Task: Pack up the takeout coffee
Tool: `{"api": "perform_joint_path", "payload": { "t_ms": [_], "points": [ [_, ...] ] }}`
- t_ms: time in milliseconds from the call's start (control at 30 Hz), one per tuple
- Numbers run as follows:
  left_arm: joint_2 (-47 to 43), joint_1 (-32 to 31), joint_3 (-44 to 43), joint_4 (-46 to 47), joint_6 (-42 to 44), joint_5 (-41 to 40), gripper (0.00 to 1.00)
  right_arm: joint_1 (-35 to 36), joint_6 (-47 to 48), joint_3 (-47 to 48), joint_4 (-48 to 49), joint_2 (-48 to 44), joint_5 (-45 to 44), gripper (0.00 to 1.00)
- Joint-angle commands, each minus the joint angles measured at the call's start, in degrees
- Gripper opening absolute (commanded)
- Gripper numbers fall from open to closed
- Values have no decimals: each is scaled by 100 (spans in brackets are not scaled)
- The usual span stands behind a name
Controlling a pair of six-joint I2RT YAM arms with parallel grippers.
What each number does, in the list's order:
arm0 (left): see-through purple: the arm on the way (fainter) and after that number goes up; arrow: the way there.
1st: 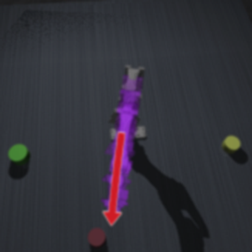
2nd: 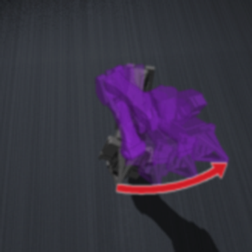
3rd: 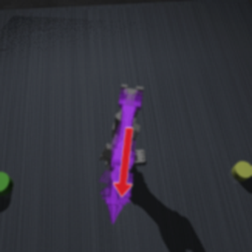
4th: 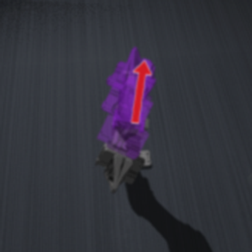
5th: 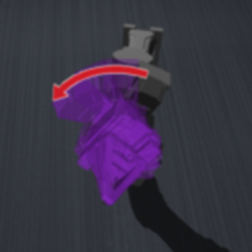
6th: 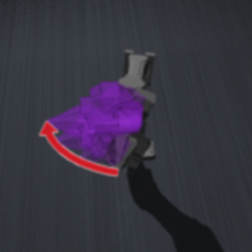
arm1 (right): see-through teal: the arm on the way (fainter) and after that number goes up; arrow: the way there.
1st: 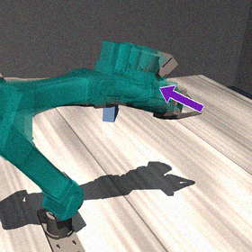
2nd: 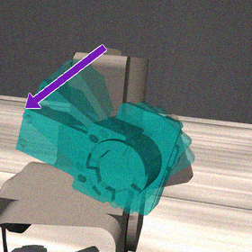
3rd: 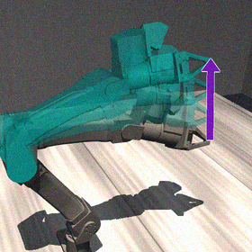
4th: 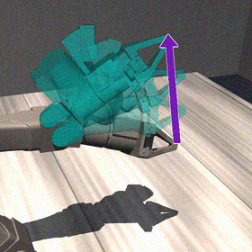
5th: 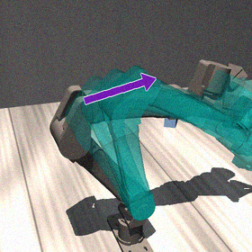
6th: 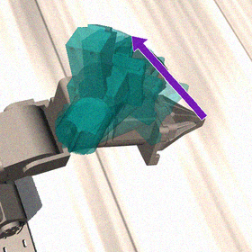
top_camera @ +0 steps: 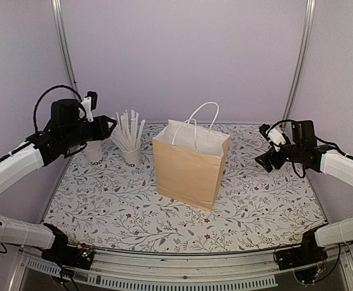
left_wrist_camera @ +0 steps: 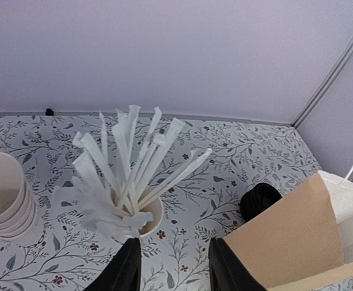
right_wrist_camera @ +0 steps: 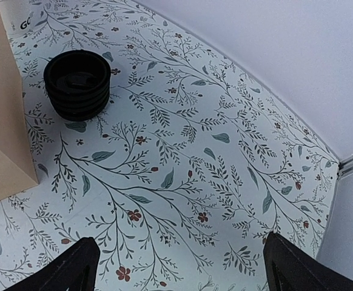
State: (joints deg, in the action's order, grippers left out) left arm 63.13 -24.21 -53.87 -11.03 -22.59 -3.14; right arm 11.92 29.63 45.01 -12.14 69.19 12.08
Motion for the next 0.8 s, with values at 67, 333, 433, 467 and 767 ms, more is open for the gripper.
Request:
{"api": "perform_joint_path", "payload": {
  "t_ms": [67, 333, 433, 467, 767],
  "points": [
    [1226, -270, -1103, 418, 420, 1271, 44, -4, 130, -64, 26, 121, 22, 97],
    [2513, -339, -2226, -69, 446, 663, 47, 3, 158, -85, -49, 127, 83, 96],
    [2801, -426, -2429, -154, 615, 478, 45, -2, 179, -106, -60, 113, 96, 96],
    [2887, -488, -2499, -199, 709, 389, 44, -3, 190, -107, -68, 126, 113, 96],
    [3477, -842, -3065, -590, 949, -269, 41, -2, 218, -78, -125, 221, 184, 96]
  ]
}}
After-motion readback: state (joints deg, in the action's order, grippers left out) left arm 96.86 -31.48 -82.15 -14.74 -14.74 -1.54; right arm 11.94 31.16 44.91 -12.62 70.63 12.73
